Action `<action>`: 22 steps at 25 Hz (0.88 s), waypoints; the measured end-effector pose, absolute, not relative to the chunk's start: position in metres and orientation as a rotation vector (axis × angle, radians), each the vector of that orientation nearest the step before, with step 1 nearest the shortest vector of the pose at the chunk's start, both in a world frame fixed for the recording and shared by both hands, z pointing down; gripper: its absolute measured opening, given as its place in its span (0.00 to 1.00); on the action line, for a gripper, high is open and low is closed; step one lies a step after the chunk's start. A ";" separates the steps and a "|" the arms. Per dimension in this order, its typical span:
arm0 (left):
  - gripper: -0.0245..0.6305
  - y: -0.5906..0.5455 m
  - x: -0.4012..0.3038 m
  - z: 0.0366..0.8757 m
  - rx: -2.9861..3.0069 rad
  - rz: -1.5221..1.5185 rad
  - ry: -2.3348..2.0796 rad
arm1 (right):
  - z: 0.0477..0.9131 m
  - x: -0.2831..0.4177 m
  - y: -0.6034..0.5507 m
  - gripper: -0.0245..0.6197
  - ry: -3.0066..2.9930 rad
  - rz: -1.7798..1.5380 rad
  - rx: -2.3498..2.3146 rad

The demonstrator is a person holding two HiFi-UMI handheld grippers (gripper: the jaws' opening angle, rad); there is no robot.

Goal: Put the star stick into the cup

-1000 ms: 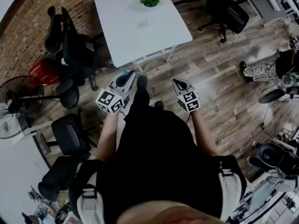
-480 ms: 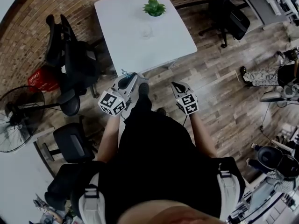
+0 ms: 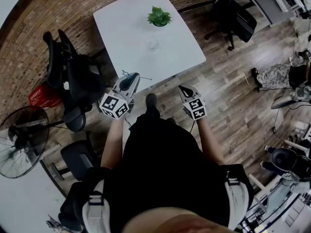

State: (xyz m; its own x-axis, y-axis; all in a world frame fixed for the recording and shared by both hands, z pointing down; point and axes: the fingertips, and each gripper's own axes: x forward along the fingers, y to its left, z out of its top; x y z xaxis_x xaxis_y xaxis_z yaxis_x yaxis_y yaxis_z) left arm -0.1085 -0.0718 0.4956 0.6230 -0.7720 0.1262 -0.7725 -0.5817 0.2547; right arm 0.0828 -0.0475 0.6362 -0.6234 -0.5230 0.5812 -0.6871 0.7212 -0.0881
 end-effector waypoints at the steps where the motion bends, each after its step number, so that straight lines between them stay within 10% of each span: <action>1: 0.08 -0.078 -0.114 0.497 2.564 0.004 -1.251 | 0.637 0.082 -0.051 0.04 -2.388 0.415 0.935; 22: 0.08 -0.172 -0.175 0.506 2.613 0.001 -1.167 | 0.645 0.046 -0.108 0.04 -2.314 0.449 1.168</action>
